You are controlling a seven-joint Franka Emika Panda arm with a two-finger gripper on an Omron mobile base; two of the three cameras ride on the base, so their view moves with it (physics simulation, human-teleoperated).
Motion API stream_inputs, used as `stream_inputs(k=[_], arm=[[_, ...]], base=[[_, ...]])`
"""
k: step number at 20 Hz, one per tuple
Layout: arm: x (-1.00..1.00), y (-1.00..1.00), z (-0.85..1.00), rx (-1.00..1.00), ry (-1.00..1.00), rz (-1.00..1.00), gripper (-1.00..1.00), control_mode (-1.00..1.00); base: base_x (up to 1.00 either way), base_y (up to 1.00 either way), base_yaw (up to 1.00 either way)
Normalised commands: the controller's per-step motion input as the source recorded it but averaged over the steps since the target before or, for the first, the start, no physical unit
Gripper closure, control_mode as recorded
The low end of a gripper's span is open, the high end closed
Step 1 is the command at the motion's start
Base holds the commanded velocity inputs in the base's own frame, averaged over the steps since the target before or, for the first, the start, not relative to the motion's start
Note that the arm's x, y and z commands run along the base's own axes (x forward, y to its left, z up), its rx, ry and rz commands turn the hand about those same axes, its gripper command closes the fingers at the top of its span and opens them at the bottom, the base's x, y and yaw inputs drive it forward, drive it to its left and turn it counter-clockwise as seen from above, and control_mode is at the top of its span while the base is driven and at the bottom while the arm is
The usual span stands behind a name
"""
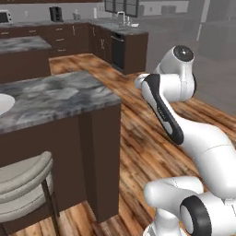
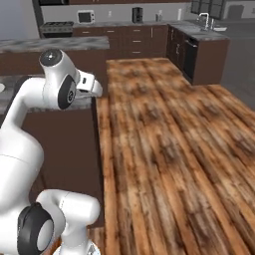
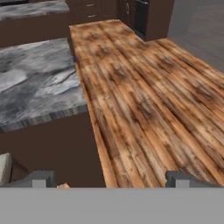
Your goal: Take the cheese, shrimp, and corn from the fridge and place them on the plate on the dining counter to create an appetizer plate.
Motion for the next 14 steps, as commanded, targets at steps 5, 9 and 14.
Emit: stream_inputs(k=[5,9,14], arm=[[0.0,0.0,0.0,0.0,0.0,0.0,-1.0,1.0],[0.0,0.0,0.0,0.0,0.0,0.0,-1.0,1.0],[0.0,0.0,0.0,0.0,0.0,0.0,-1.0,1.0]], base=[[0.84,-1.0,0.1],[0.99,-0.99,0.3],[0.98,-0.87,0.41]])
